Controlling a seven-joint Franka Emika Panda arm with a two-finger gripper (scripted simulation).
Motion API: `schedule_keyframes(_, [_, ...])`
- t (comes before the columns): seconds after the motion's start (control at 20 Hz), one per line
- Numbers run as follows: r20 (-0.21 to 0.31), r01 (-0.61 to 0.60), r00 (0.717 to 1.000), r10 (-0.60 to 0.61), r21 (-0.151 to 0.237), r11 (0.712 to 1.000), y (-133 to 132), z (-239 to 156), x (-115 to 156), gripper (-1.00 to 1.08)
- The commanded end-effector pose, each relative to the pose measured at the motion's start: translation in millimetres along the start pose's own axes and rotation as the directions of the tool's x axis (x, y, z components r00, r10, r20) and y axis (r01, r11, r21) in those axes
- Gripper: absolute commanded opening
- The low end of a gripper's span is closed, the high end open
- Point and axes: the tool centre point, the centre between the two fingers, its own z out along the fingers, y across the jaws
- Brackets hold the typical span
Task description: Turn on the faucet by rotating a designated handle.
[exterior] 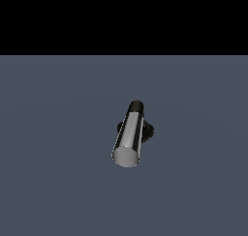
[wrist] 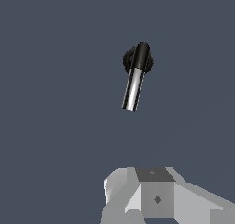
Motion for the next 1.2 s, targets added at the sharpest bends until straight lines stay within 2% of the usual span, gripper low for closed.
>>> schedule_keyframes(0.0, [0.000, 0.000, 1.000, 0.000, 0.000, 1.000, 0.0, 0.0, 0.0, -1.00])
schedule_keyframes(0.55, [0.001, -0.010, 1.000, 0.010, -0.001, 1.000, -2.3, 29.2, 3.1, -1.00])
schedule_keyframes(1.15, [0.003, -0.044, 0.999, 0.044, -0.004, 0.999, -9.2, 123.3, 13.2, -1.00])
